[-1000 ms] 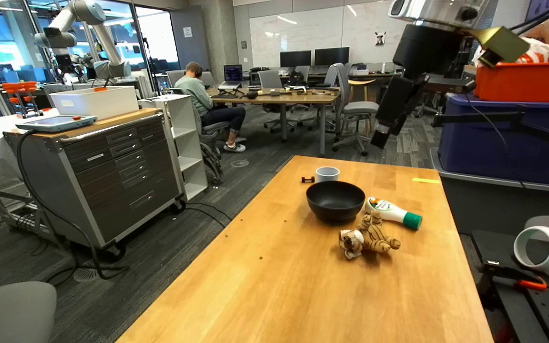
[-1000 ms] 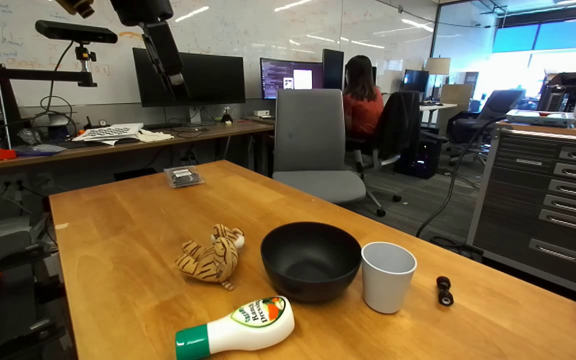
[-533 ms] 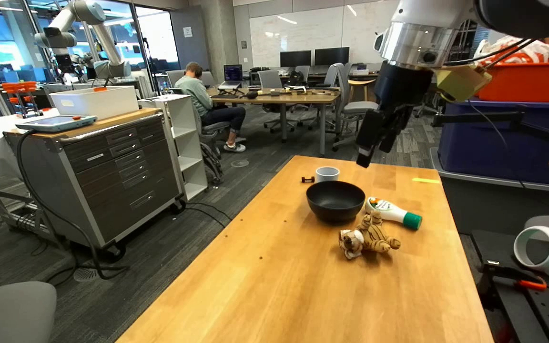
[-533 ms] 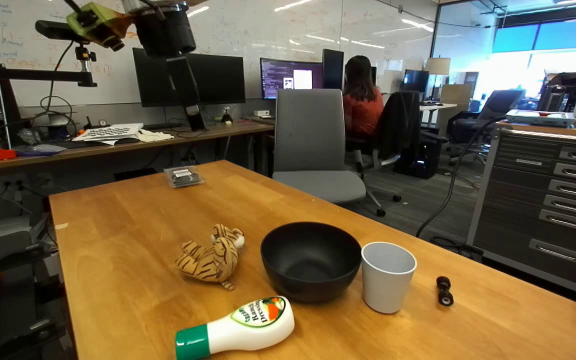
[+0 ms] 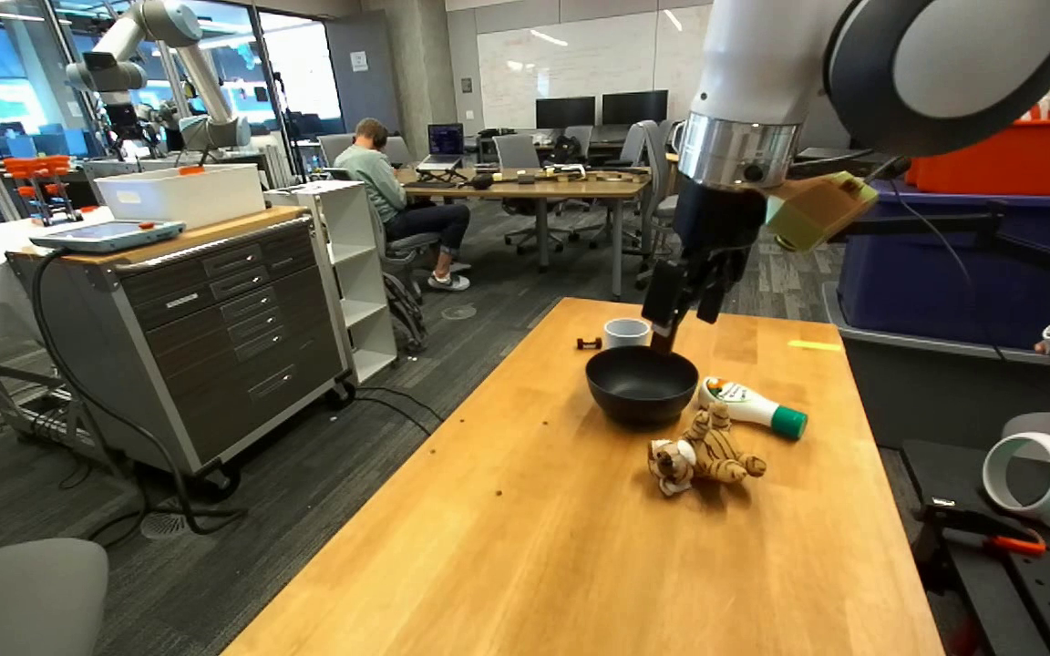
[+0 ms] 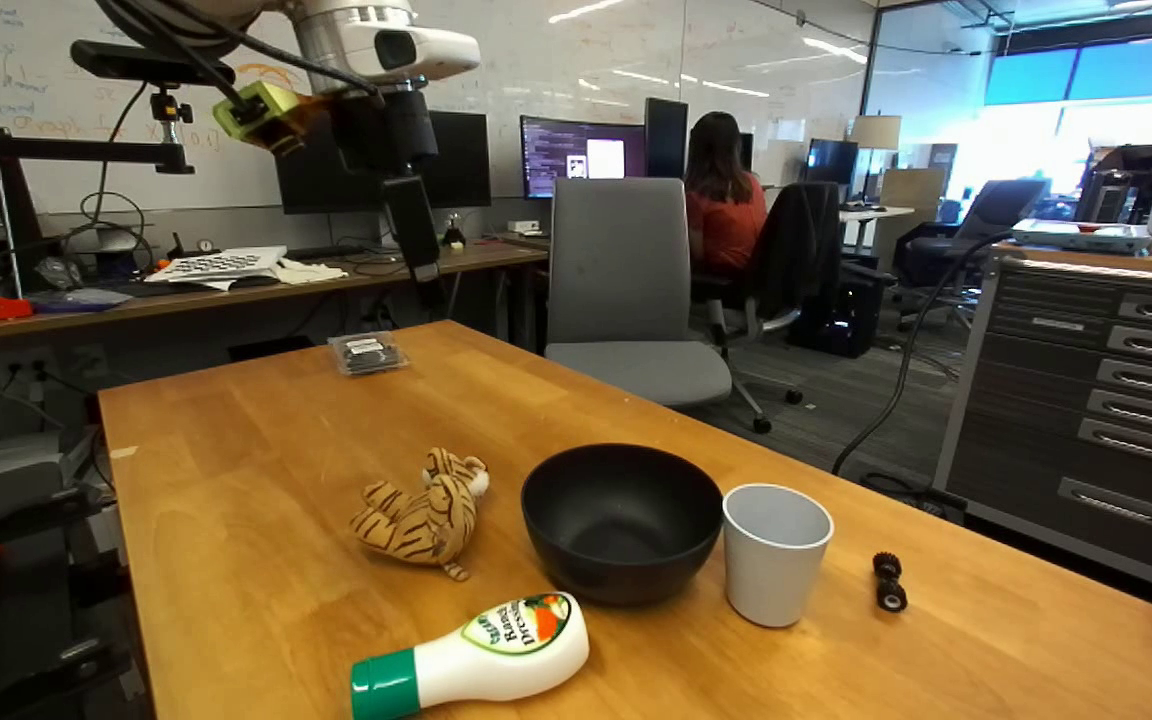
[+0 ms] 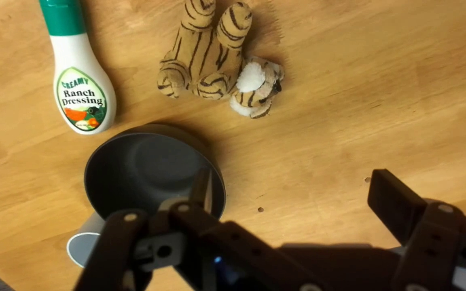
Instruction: Put the stuffed animal in the black bowl
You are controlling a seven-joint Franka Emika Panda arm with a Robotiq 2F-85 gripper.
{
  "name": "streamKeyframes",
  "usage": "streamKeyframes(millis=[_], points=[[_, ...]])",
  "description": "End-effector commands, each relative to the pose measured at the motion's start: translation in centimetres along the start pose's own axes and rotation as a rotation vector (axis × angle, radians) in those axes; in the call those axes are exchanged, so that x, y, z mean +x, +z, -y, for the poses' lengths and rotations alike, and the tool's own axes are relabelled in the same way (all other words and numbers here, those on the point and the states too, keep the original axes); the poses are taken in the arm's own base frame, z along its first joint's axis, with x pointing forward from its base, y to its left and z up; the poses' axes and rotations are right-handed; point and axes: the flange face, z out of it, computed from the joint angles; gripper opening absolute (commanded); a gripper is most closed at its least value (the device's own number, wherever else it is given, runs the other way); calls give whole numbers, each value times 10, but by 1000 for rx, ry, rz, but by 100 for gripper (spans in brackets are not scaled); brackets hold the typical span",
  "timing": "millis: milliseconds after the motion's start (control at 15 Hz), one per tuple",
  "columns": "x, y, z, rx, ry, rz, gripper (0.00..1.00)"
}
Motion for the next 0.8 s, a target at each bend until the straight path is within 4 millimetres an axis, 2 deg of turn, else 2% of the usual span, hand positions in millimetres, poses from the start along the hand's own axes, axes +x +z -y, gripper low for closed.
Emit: streamKeyframes(millis=[0, 400, 733], points=[[19, 20, 3, -25, 14, -6, 100], [23, 58, -5, -84, 32, 62, 100], [20, 79, -10, -120, 41, 98, 100]])
